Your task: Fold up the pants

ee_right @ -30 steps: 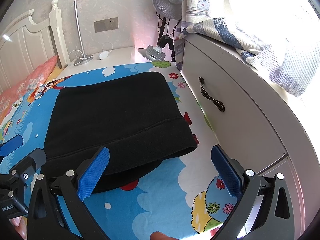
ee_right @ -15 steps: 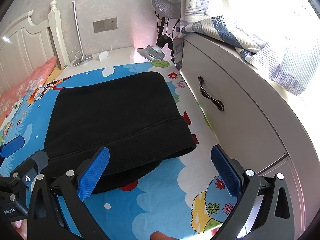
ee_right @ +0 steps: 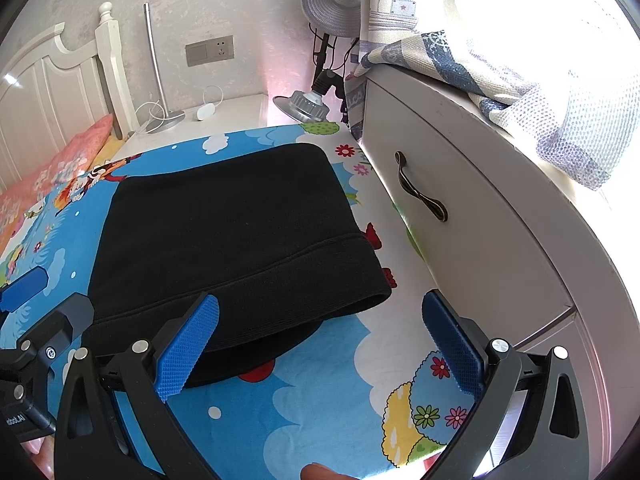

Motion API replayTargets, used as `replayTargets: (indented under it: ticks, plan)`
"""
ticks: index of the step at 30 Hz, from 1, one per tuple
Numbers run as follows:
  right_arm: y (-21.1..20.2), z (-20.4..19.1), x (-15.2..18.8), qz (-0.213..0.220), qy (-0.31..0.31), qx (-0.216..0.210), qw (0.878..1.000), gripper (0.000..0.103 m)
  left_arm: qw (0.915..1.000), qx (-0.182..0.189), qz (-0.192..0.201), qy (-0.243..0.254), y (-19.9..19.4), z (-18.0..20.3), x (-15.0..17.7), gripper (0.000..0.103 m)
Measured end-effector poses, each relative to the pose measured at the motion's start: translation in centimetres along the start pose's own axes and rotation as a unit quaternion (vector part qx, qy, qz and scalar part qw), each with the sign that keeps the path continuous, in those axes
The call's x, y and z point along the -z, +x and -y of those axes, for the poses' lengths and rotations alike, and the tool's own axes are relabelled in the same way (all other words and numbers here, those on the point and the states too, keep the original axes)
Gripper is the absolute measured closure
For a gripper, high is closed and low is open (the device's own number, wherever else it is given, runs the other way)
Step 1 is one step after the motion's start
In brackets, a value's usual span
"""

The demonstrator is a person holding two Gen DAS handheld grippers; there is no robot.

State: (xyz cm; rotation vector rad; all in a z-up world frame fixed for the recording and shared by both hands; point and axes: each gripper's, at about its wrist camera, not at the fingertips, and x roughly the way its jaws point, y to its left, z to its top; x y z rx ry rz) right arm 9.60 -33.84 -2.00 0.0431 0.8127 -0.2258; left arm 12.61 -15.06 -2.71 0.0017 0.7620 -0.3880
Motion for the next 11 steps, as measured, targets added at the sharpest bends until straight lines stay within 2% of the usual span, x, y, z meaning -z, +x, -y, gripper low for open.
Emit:
replayTargets:
  ticks: [3, 6, 11]
  plan:
    - [-0.02, 0.01, 0.04, -0.001, 0.0, 0.001, 1.0, 0.005, 0.9999, 0.005, 0.004, 0.013, 0.14, 0.53, 0.05, 0.002]
    - [-0.09, 0.04, 0.13, -0.001, 0.001, 0.004, 1.0, 0.005, 0.9997, 0.023, -0.004, 0.006, 0.59, 0.61, 0.09, 0.002]
    - [-0.11, -0.05, 0.21, -0.004, 0.002, 0.005, 1.0, 0.005, 0.9996, 0.027, -0.004, -0.009, 0.53, -0.17, 0.14, 0.002]
